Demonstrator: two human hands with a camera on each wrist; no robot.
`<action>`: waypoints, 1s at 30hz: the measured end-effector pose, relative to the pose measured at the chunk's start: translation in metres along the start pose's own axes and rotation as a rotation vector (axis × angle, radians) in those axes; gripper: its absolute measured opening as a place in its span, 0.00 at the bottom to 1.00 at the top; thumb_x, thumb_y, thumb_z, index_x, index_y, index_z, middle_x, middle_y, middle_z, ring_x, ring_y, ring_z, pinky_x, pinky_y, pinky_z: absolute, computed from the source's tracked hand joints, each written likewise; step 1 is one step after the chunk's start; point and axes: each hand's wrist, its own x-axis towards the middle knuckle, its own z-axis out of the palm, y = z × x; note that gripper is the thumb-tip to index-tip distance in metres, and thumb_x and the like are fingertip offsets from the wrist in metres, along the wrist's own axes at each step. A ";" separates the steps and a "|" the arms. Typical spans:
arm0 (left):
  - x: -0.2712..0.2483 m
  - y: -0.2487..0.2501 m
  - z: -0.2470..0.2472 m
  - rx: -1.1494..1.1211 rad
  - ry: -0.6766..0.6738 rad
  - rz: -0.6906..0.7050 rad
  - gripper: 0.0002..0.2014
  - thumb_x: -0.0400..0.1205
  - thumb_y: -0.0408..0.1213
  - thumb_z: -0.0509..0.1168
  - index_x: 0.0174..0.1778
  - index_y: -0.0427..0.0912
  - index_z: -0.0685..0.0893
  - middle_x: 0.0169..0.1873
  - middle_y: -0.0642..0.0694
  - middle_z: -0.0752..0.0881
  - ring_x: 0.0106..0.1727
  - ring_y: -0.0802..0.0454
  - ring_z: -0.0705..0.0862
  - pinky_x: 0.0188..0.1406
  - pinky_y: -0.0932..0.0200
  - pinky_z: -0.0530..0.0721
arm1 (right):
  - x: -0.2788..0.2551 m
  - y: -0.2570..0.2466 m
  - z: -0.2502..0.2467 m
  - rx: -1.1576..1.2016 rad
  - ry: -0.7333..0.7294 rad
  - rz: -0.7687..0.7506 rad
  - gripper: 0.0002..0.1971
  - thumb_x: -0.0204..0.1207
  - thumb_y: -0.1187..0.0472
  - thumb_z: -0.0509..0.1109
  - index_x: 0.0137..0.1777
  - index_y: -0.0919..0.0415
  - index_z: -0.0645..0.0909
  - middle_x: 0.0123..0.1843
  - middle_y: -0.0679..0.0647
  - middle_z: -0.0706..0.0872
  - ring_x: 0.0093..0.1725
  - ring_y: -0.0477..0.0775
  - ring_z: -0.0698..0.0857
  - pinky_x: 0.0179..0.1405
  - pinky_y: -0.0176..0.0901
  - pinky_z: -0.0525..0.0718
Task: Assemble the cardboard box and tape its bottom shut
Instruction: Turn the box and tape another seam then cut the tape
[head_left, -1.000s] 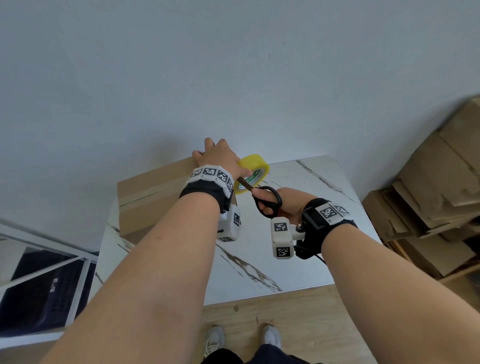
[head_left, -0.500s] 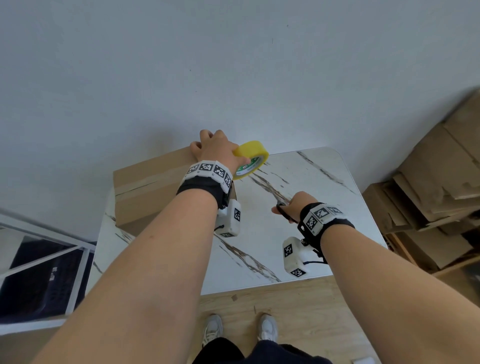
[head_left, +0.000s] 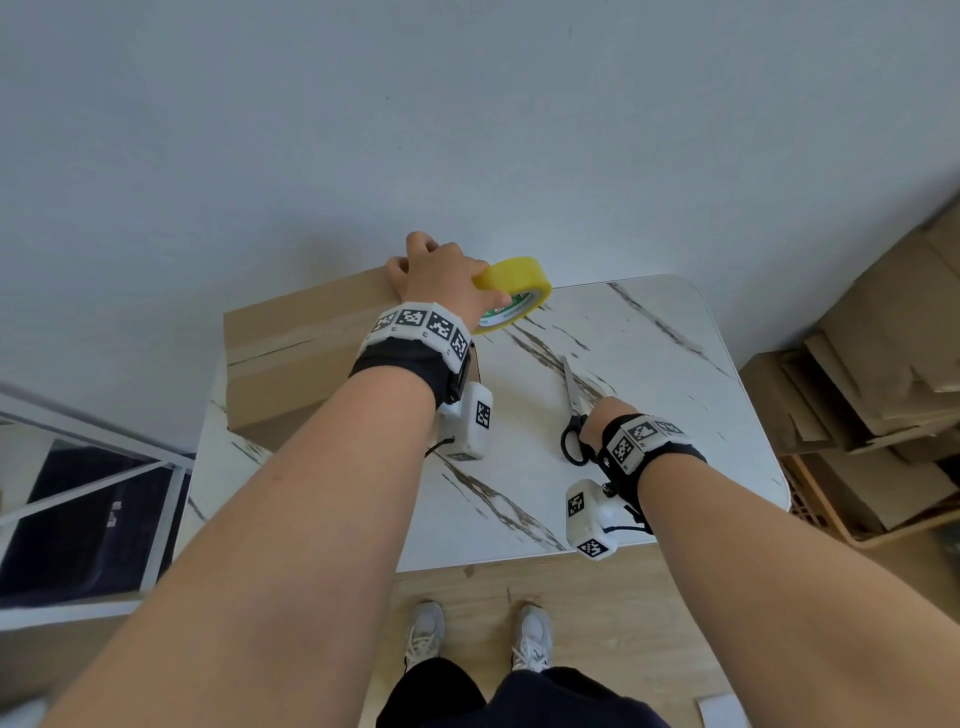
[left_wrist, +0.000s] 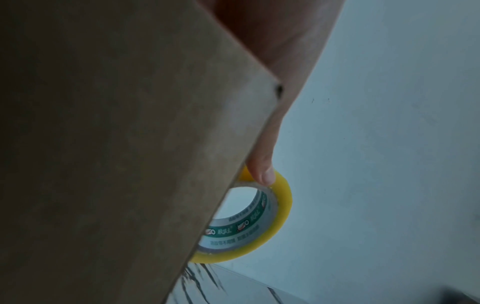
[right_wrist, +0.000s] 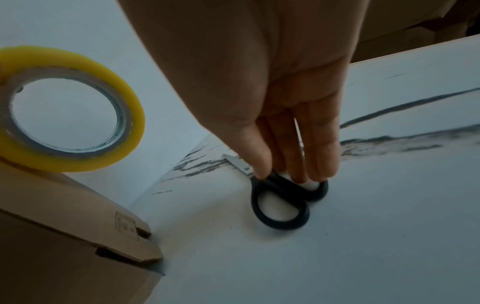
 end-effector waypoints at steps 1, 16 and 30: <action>0.002 -0.001 0.001 0.010 -0.007 0.004 0.16 0.76 0.59 0.65 0.51 0.53 0.87 0.49 0.51 0.71 0.71 0.45 0.62 0.71 0.46 0.62 | 0.003 0.001 0.000 0.031 -0.007 0.022 0.19 0.83 0.63 0.61 0.31 0.57 0.59 0.30 0.55 0.73 0.28 0.52 0.73 0.38 0.43 0.77; 0.001 -0.007 0.004 0.134 -0.061 0.218 0.20 0.74 0.61 0.68 0.62 0.64 0.83 0.70 0.58 0.72 0.74 0.49 0.62 0.72 0.47 0.60 | -0.010 -0.039 -0.068 0.503 0.385 -0.466 0.36 0.72 0.63 0.74 0.80 0.48 0.68 0.76 0.53 0.75 0.76 0.56 0.73 0.71 0.47 0.73; -0.008 -0.051 -0.010 -0.050 -0.166 0.046 0.27 0.86 0.54 0.52 0.82 0.58 0.58 0.85 0.48 0.53 0.86 0.47 0.47 0.84 0.42 0.44 | -0.018 -0.052 -0.054 0.462 0.458 -0.299 0.25 0.72 0.54 0.73 0.70 0.53 0.76 0.62 0.59 0.84 0.63 0.64 0.81 0.60 0.54 0.82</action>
